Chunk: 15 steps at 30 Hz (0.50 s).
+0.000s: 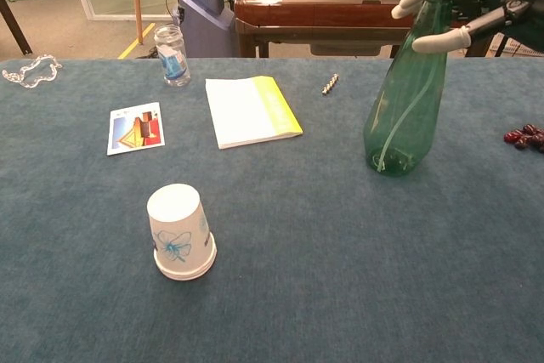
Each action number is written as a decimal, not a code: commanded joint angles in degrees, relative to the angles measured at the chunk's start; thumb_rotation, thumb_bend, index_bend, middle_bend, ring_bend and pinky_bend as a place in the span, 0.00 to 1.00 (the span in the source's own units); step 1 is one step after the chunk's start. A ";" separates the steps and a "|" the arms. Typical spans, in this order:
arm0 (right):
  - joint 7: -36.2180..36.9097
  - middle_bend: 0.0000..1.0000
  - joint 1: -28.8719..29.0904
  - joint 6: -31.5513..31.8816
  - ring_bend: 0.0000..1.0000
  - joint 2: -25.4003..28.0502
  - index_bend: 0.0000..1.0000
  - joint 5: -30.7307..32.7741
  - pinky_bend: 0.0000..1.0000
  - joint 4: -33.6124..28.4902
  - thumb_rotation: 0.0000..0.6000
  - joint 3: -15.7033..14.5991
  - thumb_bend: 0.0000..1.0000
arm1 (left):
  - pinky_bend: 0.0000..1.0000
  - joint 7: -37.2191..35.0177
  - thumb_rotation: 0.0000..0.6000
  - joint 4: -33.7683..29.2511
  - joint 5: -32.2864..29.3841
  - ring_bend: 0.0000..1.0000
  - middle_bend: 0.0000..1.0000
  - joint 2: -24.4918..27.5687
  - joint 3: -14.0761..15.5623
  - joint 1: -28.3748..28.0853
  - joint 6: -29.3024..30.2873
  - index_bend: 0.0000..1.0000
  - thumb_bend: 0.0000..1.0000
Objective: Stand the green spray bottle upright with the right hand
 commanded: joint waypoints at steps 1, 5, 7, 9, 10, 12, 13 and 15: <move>-0.33 0.17 0.08 -0.74 0.07 0.38 0.22 -0.08 0.05 -0.21 1.00 -0.08 0.00 | 0.05 -0.05 1.00 0.12 0.04 0.06 0.05 -0.08 0.01 0.02 0.04 0.19 0.39; -1.29 0.11 0.06 -1.29 0.04 0.82 0.12 -0.41 0.02 -0.41 1.00 -0.18 0.00 | 0.05 -0.18 1.00 0.30 0.01 0.06 0.05 -0.15 -0.01 0.01 -0.01 0.19 0.39; -1.18 0.08 0.13 -2.05 0.02 1.26 0.08 -0.22 0.00 -0.82 1.00 -0.16 0.00 | 0.05 -0.26 1.00 0.34 0.11 0.06 0.05 -0.17 -0.03 -0.01 0.04 0.19 0.39; -1.20 0.05 0.21 -2.77 0.00 1.68 0.03 -0.06 0.00 -1.10 1.00 -0.12 0.00 | 0.05 -0.27 1.00 0.37 0.17 0.06 0.05 -0.22 -0.04 -0.03 0.05 0.19 0.39; -1.28 0.04 0.25 -3.22 0.00 1.92 0.01 -0.03 0.00 -1.24 1.00 -0.20 0.00 | 0.05 -0.29 1.00 0.39 0.18 0.06 0.05 -0.25 -0.03 -0.03 0.04 0.19 0.39; -1.36 0.01 0.30 -4.04 0.00 2.35 0.00 0.07 0.00 -1.44 1.00 -0.37 0.00 | 0.05 -0.28 1.00 0.44 0.17 0.06 0.05 -0.29 0.01 -0.02 -0.01 0.19 0.39; -1.36 0.00 0.29 -4.46 0.00 2.58 0.00 0.16 0.00 -1.55 1.00 -0.44 0.00 | 0.05 -0.29 1.00 0.47 0.17 0.06 0.05 -0.30 0.02 -0.03 -0.05 0.19 0.39; -1.47 0.00 0.27 -4.98 0.00 2.78 0.00 0.38 0.00 -1.56 1.00 -0.51 0.00 | 0.05 -0.29 1.00 0.52 0.22 0.06 0.05 -0.31 0.02 -0.05 -0.05 0.19 0.39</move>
